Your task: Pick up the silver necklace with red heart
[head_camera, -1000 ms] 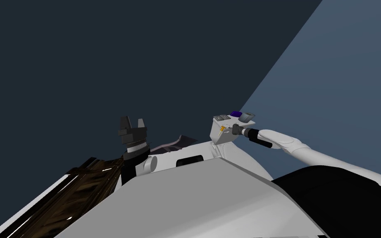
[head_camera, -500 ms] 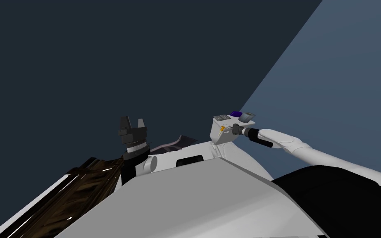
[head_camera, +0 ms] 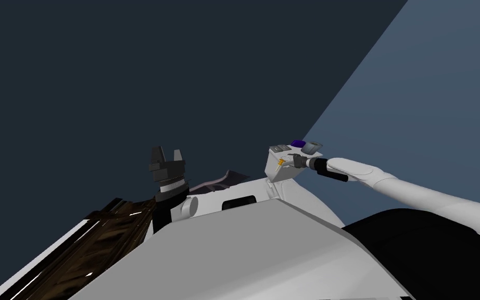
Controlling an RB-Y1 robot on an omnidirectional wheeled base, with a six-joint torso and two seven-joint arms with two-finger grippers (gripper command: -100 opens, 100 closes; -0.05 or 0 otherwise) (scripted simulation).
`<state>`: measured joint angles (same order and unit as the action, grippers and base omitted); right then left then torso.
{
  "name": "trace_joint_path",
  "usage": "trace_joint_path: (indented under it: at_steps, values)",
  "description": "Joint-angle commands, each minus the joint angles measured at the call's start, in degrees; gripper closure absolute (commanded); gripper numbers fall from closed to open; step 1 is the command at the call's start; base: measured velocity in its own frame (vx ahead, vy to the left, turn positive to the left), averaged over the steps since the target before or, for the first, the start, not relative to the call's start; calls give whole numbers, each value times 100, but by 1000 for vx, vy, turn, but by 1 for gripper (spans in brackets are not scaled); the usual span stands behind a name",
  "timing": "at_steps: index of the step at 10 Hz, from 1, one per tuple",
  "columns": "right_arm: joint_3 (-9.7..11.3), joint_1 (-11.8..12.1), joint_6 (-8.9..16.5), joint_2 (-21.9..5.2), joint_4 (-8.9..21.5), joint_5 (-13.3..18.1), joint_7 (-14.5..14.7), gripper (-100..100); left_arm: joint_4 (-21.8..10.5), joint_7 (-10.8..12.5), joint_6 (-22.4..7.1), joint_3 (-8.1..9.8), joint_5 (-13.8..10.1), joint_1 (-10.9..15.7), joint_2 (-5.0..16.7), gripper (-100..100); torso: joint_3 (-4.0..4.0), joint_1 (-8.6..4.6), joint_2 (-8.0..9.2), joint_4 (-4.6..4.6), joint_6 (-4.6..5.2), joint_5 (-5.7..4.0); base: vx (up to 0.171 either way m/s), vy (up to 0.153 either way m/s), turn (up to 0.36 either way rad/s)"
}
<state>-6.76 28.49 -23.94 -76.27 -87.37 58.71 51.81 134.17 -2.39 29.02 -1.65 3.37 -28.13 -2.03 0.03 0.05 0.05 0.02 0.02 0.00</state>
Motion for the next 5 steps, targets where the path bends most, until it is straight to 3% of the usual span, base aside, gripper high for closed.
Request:
trace_joint_path:
  at_steps: [1, 5]
  values:
    - [0, 5, -85, -227, -23, 128, 109, -100, 0, 0, 0, 0, 0, 0, 0, 0, 0, 0, 0, 0, 0, 0, -13, 14, 3]
    - [6, 12, -297, -846, -92, 474, 387, -100, 0, 0, 0, 0, 0, 0, 0, 0, 3, 1, 4, 1, 0, 0, -16, 15, 1]
